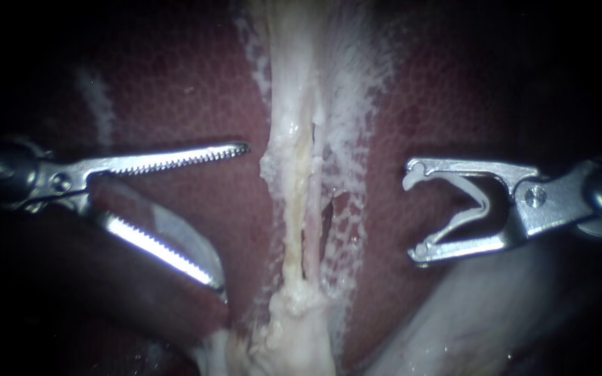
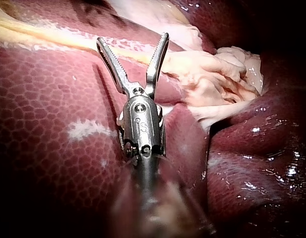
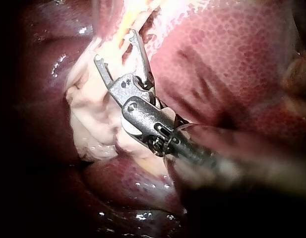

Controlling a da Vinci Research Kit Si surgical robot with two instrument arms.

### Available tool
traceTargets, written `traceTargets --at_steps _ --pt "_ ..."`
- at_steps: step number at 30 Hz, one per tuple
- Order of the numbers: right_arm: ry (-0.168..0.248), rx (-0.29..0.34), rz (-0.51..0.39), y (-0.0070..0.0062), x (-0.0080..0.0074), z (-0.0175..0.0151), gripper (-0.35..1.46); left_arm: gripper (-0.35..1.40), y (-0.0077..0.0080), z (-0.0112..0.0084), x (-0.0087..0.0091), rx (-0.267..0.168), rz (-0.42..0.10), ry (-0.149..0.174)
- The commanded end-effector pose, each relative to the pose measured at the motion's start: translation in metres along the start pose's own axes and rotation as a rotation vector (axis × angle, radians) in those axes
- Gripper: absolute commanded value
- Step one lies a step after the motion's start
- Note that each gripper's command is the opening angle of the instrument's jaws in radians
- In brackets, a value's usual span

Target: Grabbing gallbladder

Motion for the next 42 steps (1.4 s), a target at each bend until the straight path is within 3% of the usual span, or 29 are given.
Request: traceTargets --at_steps 1,5,13,21,29,42 --pt "0.0 0.0 0.0 0.0 0.0 0.0 0.6 1.11 0.0 0.0 0.0 0.0 0.0 0.0" --pt "0.0 0.0 0.0 0.0 0.0 0.0 0.6 1.11 0.0001 -0.0001 -0.0001 0.005 0.005 -0.002" --pt "0.0 0.0 0.0 0.0 0.0 0.0 0.6 1.08 0.0006 0.0002 0.0 -0.029 -0.186 0.001" --pt "0.0 0.0 0.0 0.0 0.0 0.0 0.6 0.99 0.0022 0.0019 0.0014 -0.063 -0.299 0.003" --pt "0.0 0.0 0.0 0.0 0.0 0.0 0.6 0.96 0.0039 0.0033 0.0036 -0.078 -0.343 0.003" --pt "0.0 0.0 0.0 0.0 0.0 0.0 0.6 0.67 0.0034 0.0037 0.0053 -0.083 -0.455 0.046"
